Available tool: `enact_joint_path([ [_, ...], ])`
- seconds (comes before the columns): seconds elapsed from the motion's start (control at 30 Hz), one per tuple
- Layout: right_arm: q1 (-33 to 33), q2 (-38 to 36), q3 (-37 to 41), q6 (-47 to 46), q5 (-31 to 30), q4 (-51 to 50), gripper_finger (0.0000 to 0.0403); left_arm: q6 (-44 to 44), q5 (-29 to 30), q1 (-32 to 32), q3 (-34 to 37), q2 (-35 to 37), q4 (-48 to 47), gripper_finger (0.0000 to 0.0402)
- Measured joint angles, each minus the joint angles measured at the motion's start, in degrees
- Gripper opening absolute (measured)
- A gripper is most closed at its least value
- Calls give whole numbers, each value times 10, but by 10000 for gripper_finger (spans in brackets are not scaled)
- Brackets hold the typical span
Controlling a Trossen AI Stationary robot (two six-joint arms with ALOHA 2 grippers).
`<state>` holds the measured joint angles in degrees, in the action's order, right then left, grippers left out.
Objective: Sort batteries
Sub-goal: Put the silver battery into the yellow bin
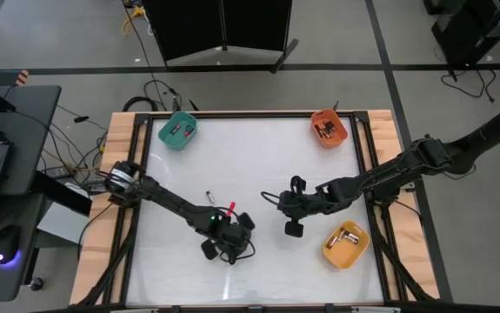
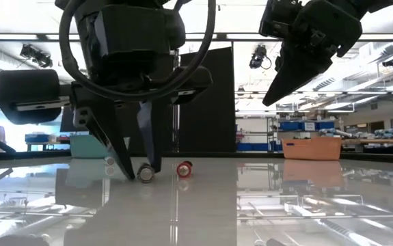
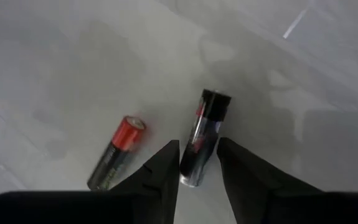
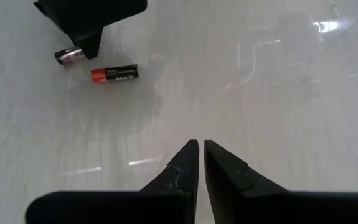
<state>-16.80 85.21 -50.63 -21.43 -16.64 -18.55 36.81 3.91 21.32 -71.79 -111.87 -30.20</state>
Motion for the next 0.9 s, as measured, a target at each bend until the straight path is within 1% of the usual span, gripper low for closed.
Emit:
enact_joint_path([
  [0.13,0,0,0,0,0,0,36,-25,-6,0,0,0,-13,103],
  [0.23,0,0,0,0,3,0,36,-31,-24,-1,1,0,-18,77],
  [0.37,0,0,0,0,3,-1,36,-51,-28,-1,1,1,-30,45],
  [0.57,-3,-2,0,1,3,-3,36,-91,-31,1,2,5,-36,45],
  [0.67,-14,-12,0,4,1,-8,36,-138,-34,1,6,16,-23,45],
  [0.77,-34,-21,0,4,-26,-13,36,-181,-39,0,24,33,33,45],
  [0.9,-66,-24,0,-7,-78,4,36,-232,-40,-6,87,65,169,45],
])
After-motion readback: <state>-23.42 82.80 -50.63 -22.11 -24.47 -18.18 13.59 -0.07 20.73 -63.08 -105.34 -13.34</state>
